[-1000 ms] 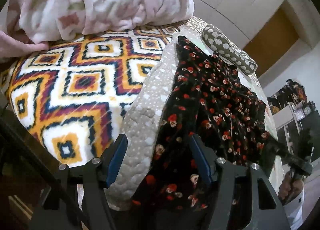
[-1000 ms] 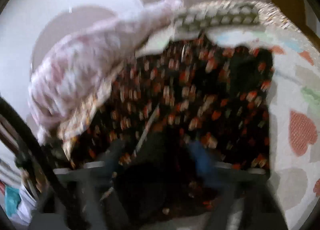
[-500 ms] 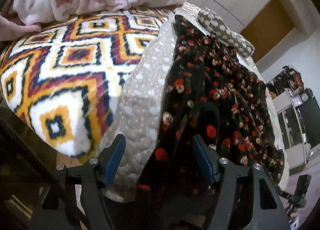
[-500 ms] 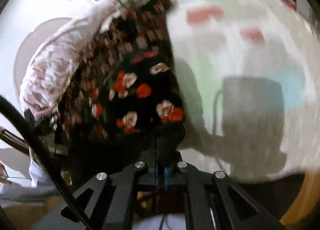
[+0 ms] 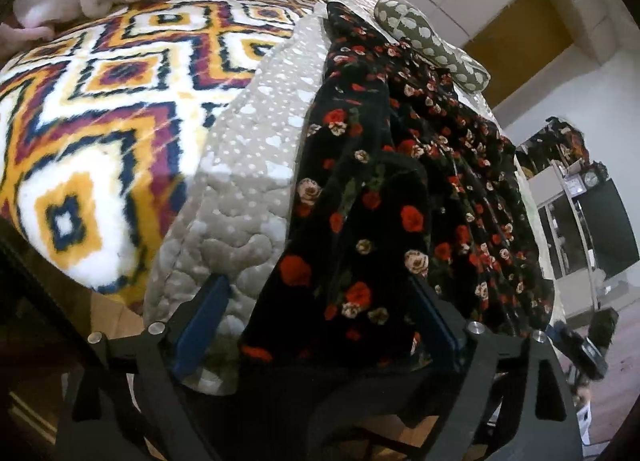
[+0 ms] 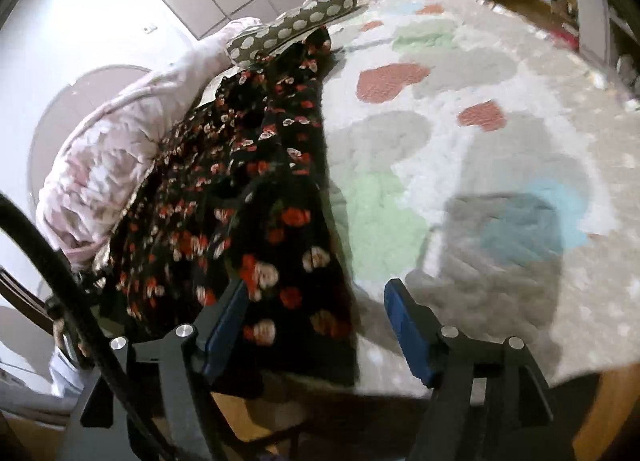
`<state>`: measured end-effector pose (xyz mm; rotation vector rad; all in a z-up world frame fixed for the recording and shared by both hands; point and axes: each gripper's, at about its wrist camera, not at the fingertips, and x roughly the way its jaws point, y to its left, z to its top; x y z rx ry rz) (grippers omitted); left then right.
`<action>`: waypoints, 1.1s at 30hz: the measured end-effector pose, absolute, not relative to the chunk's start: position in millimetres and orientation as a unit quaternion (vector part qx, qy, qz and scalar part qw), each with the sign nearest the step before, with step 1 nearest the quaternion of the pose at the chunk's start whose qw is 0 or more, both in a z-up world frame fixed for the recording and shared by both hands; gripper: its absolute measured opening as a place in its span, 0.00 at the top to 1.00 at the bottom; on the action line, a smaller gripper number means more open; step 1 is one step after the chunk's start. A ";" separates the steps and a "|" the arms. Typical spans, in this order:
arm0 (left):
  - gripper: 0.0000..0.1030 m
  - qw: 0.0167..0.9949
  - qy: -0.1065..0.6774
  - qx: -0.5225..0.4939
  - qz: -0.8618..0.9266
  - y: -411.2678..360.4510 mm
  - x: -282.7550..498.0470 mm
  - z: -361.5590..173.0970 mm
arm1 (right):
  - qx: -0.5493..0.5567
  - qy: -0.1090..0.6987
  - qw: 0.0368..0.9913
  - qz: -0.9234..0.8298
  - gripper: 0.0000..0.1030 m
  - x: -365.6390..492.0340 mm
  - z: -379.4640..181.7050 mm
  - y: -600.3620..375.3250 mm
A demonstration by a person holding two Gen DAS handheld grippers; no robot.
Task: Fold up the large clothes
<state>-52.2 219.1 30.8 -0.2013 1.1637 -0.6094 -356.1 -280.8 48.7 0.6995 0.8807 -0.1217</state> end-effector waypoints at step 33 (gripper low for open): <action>0.82 0.782 0.544 -0.086 -0.292 203.8 -71.1 37.5 | 0.392 0.440 0.806 0.064 0.75 -338.8 8.8 -244.7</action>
